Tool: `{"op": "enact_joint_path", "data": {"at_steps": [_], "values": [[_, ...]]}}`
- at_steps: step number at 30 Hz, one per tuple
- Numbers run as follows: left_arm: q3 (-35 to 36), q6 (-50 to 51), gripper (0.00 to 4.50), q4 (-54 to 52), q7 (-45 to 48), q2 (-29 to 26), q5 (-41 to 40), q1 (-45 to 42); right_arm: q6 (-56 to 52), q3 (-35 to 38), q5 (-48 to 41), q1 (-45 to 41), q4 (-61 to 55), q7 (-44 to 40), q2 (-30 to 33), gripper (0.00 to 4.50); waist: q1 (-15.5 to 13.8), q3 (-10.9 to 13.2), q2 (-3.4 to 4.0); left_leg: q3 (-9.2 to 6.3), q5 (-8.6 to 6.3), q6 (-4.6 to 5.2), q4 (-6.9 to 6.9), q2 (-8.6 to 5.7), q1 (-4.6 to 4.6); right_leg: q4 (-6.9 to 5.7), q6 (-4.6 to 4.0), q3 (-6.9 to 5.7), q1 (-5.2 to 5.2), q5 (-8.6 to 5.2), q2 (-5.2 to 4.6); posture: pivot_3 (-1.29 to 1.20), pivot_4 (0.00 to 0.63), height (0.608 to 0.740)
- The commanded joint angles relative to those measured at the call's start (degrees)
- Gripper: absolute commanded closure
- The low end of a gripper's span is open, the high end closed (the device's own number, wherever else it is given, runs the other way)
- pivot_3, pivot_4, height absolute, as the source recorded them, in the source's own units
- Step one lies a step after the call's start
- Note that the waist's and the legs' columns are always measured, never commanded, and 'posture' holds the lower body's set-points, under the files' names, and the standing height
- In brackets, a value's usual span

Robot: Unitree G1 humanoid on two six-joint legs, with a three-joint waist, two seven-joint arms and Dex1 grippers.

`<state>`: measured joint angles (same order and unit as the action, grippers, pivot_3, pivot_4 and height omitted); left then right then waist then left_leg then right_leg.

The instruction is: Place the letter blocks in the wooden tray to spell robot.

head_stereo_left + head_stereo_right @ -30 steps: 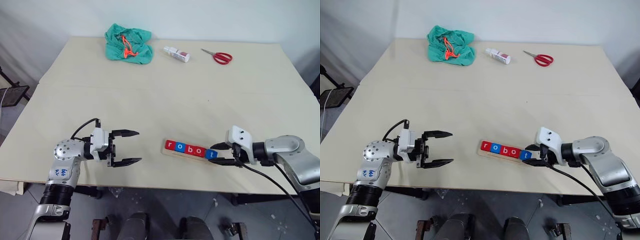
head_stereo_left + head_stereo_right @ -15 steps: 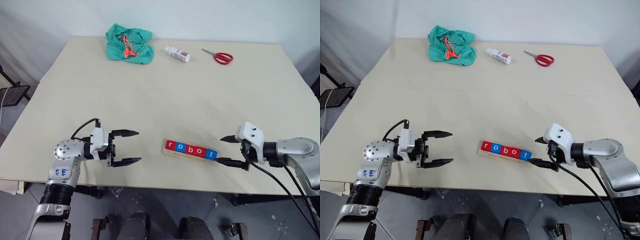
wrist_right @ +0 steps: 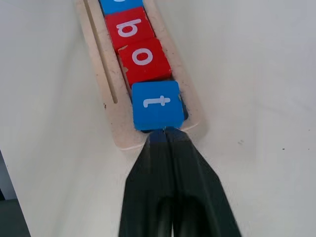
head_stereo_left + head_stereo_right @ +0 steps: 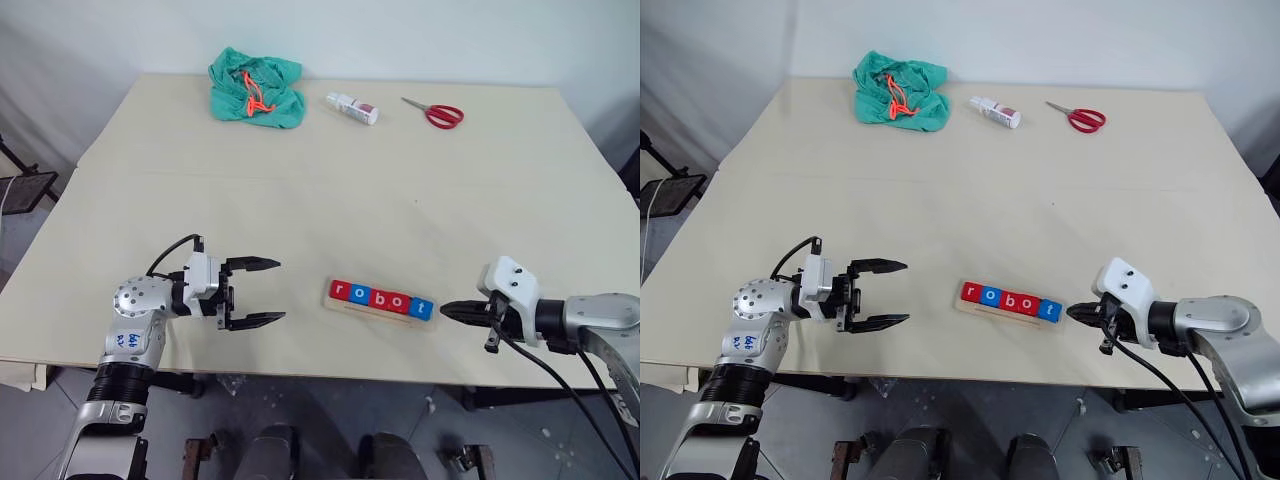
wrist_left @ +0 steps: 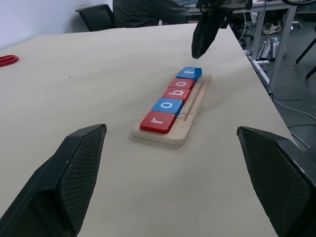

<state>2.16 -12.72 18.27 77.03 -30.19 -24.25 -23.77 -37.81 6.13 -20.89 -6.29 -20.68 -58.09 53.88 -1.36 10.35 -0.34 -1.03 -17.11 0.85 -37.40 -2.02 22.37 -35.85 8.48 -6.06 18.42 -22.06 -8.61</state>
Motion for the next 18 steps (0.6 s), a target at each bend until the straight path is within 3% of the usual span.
{"op": "enact_joint_path", "data": {"at_steps": [1,18], "values": [[0.6,-0.7,0.0,-1.6,0.0,-0.3,-0.3,0.3,0.6,-1.3,0.3,0.1,-0.2,0.0,0.3,4.45,0.0,0.0,0.0,0.0,0.0,0.0,0.0,0.0,0.0,0.0,0.0,0.0,0.0,0.0,0.0,0.0,0.15,0.74],[1.0,-0.1,0.0,-3.5,-1.0,-0.7,-0.4,1.9,4.0,-5.4,1.0,-4.7,4.2,0.2,-0.9,4.45,0.0,0.0,0.0,0.0,0.0,0.0,-0.01,0.0,0.0,0.0,0.0,0.0,0.0,0.0,0.0,0.0,0.15,0.74]]}}
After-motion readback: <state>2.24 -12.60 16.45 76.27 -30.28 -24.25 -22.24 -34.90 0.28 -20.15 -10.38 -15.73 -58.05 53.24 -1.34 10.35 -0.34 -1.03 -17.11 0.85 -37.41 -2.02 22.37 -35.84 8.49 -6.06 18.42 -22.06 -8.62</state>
